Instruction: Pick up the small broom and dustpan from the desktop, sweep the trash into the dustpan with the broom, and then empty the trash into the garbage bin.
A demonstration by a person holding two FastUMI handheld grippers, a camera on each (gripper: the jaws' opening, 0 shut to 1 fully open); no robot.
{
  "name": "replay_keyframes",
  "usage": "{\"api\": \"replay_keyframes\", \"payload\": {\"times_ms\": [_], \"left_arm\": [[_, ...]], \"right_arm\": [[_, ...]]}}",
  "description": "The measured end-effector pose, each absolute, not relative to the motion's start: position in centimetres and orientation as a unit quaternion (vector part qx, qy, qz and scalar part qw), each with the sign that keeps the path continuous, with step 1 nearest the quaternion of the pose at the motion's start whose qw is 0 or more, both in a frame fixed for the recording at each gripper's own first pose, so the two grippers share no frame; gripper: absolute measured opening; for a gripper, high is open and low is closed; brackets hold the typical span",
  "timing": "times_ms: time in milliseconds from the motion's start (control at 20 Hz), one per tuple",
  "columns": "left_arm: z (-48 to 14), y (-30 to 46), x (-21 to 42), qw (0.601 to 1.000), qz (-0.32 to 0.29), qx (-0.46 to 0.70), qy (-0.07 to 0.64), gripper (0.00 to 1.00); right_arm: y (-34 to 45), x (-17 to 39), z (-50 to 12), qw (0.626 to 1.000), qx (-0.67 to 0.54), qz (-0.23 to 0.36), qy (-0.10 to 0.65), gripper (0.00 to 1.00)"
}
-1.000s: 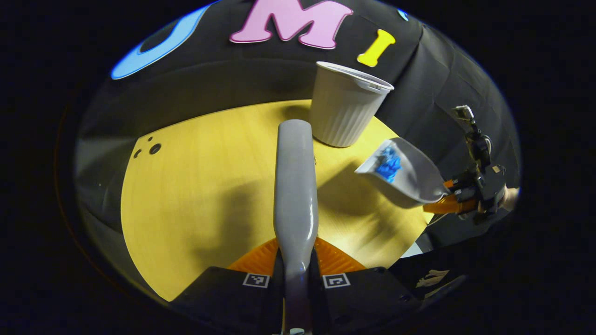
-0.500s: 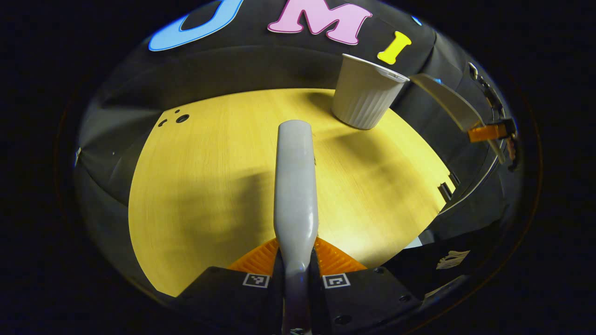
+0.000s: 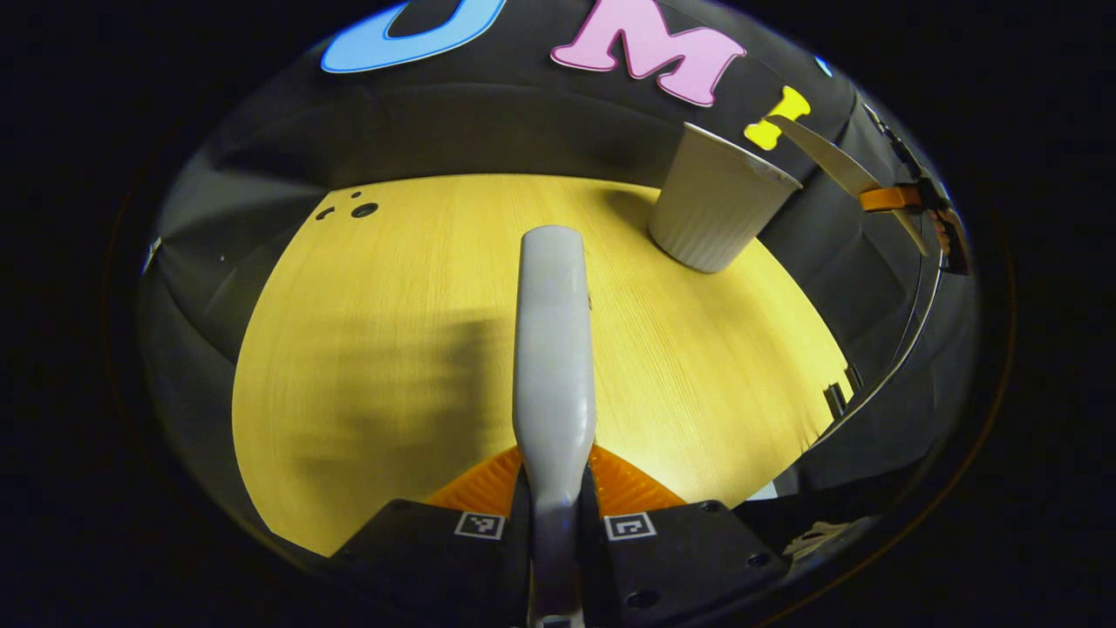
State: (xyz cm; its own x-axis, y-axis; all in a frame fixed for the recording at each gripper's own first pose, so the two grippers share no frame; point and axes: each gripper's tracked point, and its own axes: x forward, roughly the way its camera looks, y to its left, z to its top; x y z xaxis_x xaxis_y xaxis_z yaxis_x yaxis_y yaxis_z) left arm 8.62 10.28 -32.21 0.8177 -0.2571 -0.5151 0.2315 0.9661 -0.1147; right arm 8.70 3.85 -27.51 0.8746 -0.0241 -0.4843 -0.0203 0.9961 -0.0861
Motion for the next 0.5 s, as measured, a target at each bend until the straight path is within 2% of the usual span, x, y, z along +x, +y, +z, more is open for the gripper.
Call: {"api": "replay_keyframes", "payload": {"times_ms": [100, 500], "left_arm": [[-31.7, 10.9, 8.7, 0.955, -0.119, -0.036, 0.270, 0.27], [-31.6, 12.1, 8.7, 0.955, -0.098, -0.048, 0.274, 0.27]], "right_arm": [[3.0, 9.3, -27.1, 0.967, -0.063, -0.020, 0.246, 0.36], [0.0, 9.7, -26.8, 0.939, -0.203, -0.130, 0.245, 0.35]]}}
